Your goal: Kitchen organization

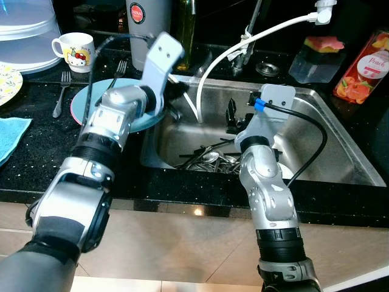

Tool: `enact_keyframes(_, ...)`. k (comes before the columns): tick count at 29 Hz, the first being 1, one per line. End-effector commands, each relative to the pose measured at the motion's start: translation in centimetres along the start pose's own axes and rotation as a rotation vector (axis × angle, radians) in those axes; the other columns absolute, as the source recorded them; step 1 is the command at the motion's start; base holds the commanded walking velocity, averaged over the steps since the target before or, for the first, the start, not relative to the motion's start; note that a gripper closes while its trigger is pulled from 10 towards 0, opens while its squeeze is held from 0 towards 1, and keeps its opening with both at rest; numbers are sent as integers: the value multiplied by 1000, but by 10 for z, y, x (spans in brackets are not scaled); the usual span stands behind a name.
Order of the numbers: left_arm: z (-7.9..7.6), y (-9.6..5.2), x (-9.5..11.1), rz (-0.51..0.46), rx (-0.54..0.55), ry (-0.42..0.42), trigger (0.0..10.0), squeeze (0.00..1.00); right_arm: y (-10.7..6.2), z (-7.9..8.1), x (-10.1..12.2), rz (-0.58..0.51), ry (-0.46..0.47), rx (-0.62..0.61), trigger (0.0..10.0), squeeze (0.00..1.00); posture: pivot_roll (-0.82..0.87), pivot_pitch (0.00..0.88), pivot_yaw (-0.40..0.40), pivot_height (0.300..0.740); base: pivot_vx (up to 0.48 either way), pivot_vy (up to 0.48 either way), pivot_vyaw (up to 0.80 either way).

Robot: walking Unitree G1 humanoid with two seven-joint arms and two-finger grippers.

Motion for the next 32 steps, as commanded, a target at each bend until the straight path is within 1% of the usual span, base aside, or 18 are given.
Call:
enact_keyframes(1,-8,1,2,5,-39,38,10000,573,1,0,5,-18,13,-9,10000,0,239,92,-37,740,0,0,0)
enact_keyframes(2,-10,0,2,5,-52,37,10000,1000,1,0,6,-20,17,-9,10000,0,245,101,-33,740,0,0,0)
enact_keyframes(8,-18,-6,11,-34,-109,24,10000,1000,-4,-1,2,-19,32,-21,10000,0,258,129,-13,740,0,0,0)
enact_keyframes(9,-17,-6,13,-43,-109,21,10000,51,-4,-2,2,-19,35,-27,10000,0,258,128,-11,740,0,0,0)
enact_keyframes(12,-16,-7,15,-53,-106,16,10000,0,-5,-4,2,-21,38,-34,10000,0,258,128,-11,740,0,0,0)
enact_keyframes(15,-5,-7,14,-51,-41,28,10000,0,-2,-5,6,-34,41,-41,10000,0,257,124,-18,740,0,0,0)
enact_keyframes(17,-12,-6,3,3,-66,73,10000,0,0,-3,9,-41,43,-35,10000,0,264,123,-27,740,0,0,0)
enact_keyframes(19,-30,-8,0,36,-143,46,10000,0,3,0,12,-50,49,-26,10000,0,274,134,-38,740,0,0,0)
enact_keyframes(21,-32,-8,1,73,-113,129,10000,0,3,1,13,-52,52,-25,10000,0,274,134,-38,740,0,0,0)
enact_keyframes(22,-32,-8,1,73,-113,129,10000,0,3,1,13,-52,52,-25,10000,0,274,134,-38,740,0,0,0)
enact_keyframes(24,-14,-14,3,153,19,234,10000,0,2,0,11,-46,51,-24,10000,0,288,129,-51,740,0,0,0)
enact_keyframes(26,-9,-16,5,163,57,276,10000,0,1,0,10,-45,50,-22,10000,0,288,129,-51,740,0,0,0)
enact_keyframes(27,-4,-19,8,163,119,401,10000,0,1,-1,10,-45,47,-22,10000,0,288,128,-52,740,0,0,0)
enact_keyframes(28,-4,-19,8,163,119,401,10000,0,1,-1,10,-45,47,-22,10000,0,288,128,-52,740,0,0,0)
enact_keyframes(29,1,-21,10,168,171,482,10000,0,1,-2,10,-44,46,-21,10000,0,291,126,-55,740,0,0,0)
enact_keyframes(30,1,-21,10,168,171,482,10000,0,1,-2,10,-44,46,-21,10000,0,291,126,-55,740,0,0,0)
enact_keyframes(31,8,-30,2,232,243,616,10000,0,2,-1,9,-43,47,-22,10000,0,293,121,-59,740,0,0,0)
enact_keyframes(32,8,-30,2,232,243,616,10000,0,2,-1,9,-43,47,-22,10000,0,293,121,-59,740,0,0,0)
Point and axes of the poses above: a point about 5 cm out from each wrist's last joint towards the gripper, its own y axis pointing out of the wrist towards the gripper, its own x axis along the axis of the wrist's last joint, z = x × y, the point moved 6 cm from there along y, pointing out of the wrist towards the gripper
